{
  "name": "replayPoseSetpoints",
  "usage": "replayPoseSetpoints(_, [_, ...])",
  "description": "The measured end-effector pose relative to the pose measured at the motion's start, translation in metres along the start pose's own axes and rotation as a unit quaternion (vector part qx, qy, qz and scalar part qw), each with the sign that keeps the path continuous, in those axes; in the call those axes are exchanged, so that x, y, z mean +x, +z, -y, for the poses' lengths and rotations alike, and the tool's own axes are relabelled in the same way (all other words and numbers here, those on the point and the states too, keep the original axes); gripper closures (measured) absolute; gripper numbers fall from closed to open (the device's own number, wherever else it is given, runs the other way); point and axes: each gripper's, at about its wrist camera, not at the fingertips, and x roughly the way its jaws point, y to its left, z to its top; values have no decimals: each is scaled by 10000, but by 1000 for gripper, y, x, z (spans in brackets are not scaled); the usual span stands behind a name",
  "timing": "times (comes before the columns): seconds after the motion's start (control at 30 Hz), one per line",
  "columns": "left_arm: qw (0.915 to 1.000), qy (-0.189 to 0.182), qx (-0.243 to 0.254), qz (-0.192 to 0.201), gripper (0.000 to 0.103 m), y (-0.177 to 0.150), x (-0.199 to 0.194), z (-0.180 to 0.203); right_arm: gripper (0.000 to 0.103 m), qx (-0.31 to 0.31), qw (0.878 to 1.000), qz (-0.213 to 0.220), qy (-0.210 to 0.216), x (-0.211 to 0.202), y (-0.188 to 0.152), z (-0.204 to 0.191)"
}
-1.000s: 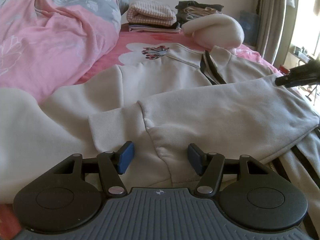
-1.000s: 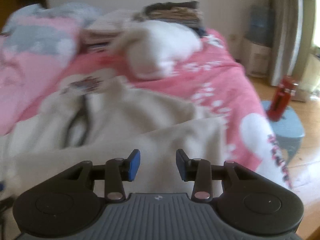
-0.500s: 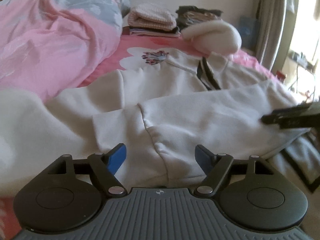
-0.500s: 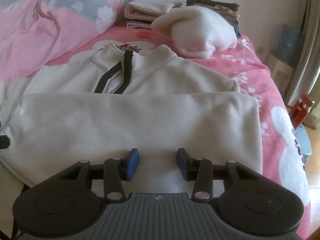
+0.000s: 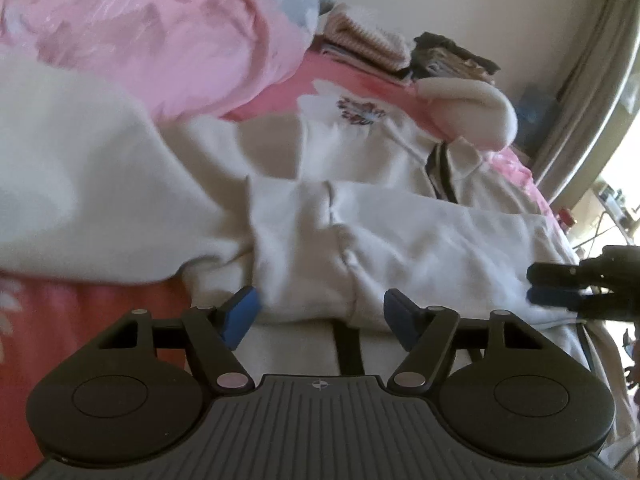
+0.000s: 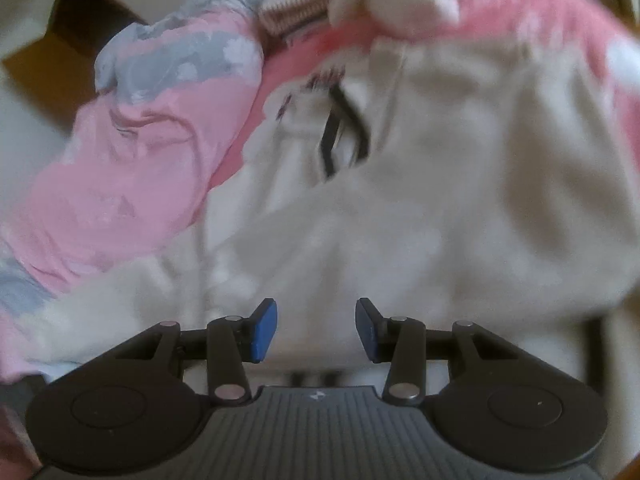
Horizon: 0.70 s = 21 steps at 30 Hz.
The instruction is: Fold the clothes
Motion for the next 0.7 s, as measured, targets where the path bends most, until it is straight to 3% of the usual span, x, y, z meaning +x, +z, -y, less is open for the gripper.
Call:
replayPoseSetpoints(0.13, [9999, 38, -147, -1, 42, 0, 2, -7, 56, 934, 9918, -517, 701, 11, -14, 8])
replayPoseSetpoints(0.27, [9995, 40, -300, 41, 46, 2, 7, -12, 56, 1380, 9844, -777, 772, 28, -27, 13])
replayPoseSetpoints(0.43, [9995, 133, -257, 139, 57, 0, 12, -12, 58, 1644, 9821, -633, 673, 37, -26, 18])
replayPoseSetpoints(0.57, [9993, 226, -164, 248, 79, 2, 13, -12, 64, 1634, 9836, -462, 609, 39, -24, 19])
replayPoseSetpoints(0.7, [9990, 265, -107, 347, 87, 4, 16, -14, 82, 1693, 9833, -350, 561, 41, -24, 27])
